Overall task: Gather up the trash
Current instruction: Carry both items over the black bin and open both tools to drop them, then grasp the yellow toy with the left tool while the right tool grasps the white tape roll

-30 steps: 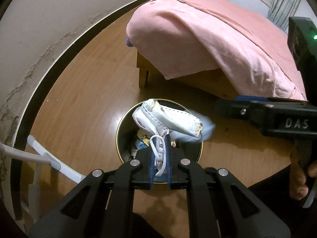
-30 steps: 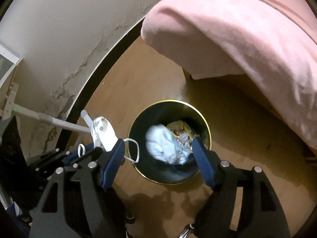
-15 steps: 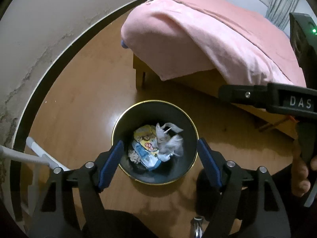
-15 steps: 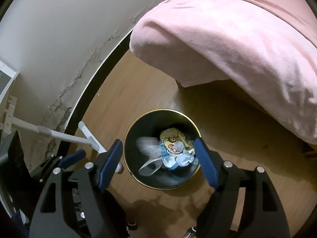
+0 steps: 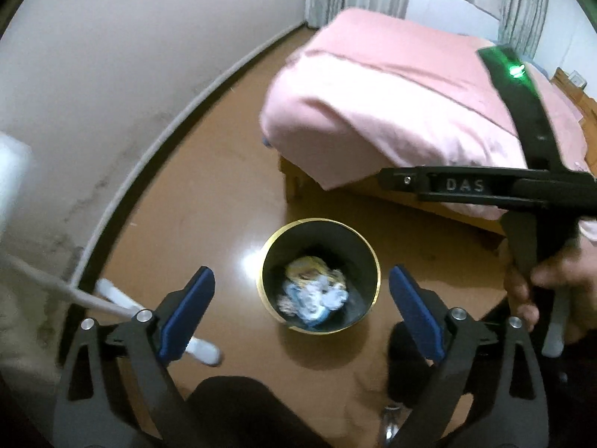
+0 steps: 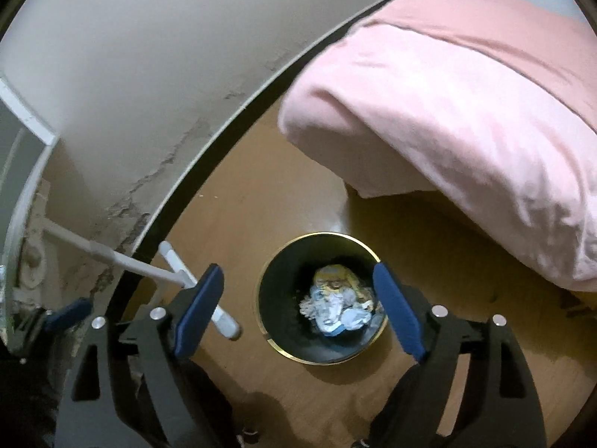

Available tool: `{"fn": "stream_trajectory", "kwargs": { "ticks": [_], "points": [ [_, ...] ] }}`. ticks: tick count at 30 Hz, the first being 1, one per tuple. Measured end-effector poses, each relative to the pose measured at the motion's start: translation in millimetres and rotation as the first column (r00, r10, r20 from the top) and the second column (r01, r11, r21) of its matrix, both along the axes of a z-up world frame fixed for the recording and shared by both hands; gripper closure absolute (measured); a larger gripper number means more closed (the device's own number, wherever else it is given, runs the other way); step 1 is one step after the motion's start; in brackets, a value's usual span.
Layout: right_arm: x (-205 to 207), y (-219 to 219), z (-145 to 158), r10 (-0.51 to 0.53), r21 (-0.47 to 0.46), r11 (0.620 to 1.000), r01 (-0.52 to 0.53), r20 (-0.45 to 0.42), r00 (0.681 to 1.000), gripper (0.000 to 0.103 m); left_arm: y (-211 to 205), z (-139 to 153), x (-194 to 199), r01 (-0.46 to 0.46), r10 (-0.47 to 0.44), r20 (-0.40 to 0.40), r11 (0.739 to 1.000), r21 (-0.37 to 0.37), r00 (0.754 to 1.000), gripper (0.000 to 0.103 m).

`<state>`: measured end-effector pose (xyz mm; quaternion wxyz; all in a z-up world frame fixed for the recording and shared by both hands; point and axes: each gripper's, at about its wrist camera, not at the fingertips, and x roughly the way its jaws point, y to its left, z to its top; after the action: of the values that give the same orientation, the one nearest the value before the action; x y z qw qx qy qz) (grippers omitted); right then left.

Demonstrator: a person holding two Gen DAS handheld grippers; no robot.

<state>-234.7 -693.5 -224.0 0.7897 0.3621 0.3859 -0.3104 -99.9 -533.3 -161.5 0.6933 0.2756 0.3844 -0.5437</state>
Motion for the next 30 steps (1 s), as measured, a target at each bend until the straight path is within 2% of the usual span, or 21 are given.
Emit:
{"fn": "stream_trajectory", "kwargs": {
  "ticks": [3, 5, 9, 10, 12, 15, 17, 18, 19, 21, 22, 24, 27, 28, 29, 30],
  "points": [
    [15, 29, 43, 0.057, -0.038, 0.998, -0.055, 0.053, 0.997, 0.023, 56, 47, 17, -0.052, 0.055, 0.055, 0.997, -0.054, 0.997, 0.010],
    [31, 51, 69, 0.116, -0.081, 0.991, -0.111, 0.066, 0.991, 0.023, 87, 69, 30, -0.092, 0.099, 0.084, 0.993, -0.076, 0.992, 0.010],
    [80, 116, 127, 0.295, -0.188, 0.944, -0.272, 0.106, 0.950, 0.023, 166, 103, 72, -0.246, 0.258, 0.113, 0.963, -0.112, 0.959, 0.010],
    [98, 137, 140, 0.358, -0.207, 0.921, -0.331, 0.113, 0.927, 0.023, 196, 110, 91, -0.320, 0.332, 0.111, 0.941, -0.114, 0.937, 0.010],
    [133, 175, 158, 0.471, -0.236, 0.868, -0.437, 0.111, 0.875, 0.023, 233, 116, 112, -0.410, 0.422, 0.107, 0.905, -0.118, 0.900, 0.010],
    [189, 238, 172, 0.633, -0.254, 0.762, -0.596, 0.092, 0.769, 0.023, 305, 118, 148, -0.555, 0.566, 0.093, 0.823, -0.119, 0.819, 0.010],
    [228, 284, 175, 0.732, -0.251, 0.670, -0.699, 0.060, 0.679, 0.023, 337, 116, 161, -0.600, 0.608, 0.073, 0.793, -0.108, 0.790, 0.010],
    [240, 299, 176, 0.763, -0.251, 0.634, -0.731, 0.046, 0.645, 0.023, 352, 114, 165, -0.612, 0.619, 0.060, 0.784, -0.100, 0.783, 0.010],
    [259, 317, 175, 0.804, -0.248, 0.581, -0.776, 0.021, 0.595, 0.023, 366, 112, 171, -0.621, 0.626, 0.046, 0.779, -0.090, 0.778, 0.010],
    [286, 345, 171, 0.853, -0.241, 0.499, -0.833, -0.035, 0.521, 0.023, 380, 110, 175, -0.614, 0.618, 0.041, 0.785, -0.080, 0.785, 0.010],
    [302, 359, 169, 0.874, -0.230, 0.455, -0.860, -0.072, 0.481, 0.023, 386, 109, 177, -0.591, 0.594, 0.046, 0.804, -0.073, 0.803, 0.010],
    [335, 377, 164, 0.900, -0.201, 0.381, -0.902, -0.143, 0.412, 0.023, 393, 110, 181, -0.560, 0.563, 0.075, 0.826, -0.058, 0.823, 0.010],
    [370, 394, 160, 0.914, -0.181, 0.300, -0.937, -0.228, 0.337, 0.023, 392, 105, 190, -0.478, 0.479, 0.049, 0.878, -0.032, 0.876, 0.010],
    [381, 400, 157, 0.917, -0.170, 0.267, -0.949, -0.256, 0.304, 0.023, 392, 103, 195, -0.477, 0.478, 0.043, 0.879, -0.020, 0.877, 0.010],
    [389, 405, 156, 0.917, -0.167, 0.247, -0.954, -0.276, 0.286, 0.023, 390, 102, 197, -0.476, 0.476, 0.037, 0.879, -0.012, 0.879, 0.010],
    [398, 410, 155, 0.918, -0.158, 0.222, -0.962, -0.298, 0.261, 0.023, 387, 100, 201, -0.457, 0.457, 0.016, 0.890, -0.008, 0.890, 0.010]
  ]
}}
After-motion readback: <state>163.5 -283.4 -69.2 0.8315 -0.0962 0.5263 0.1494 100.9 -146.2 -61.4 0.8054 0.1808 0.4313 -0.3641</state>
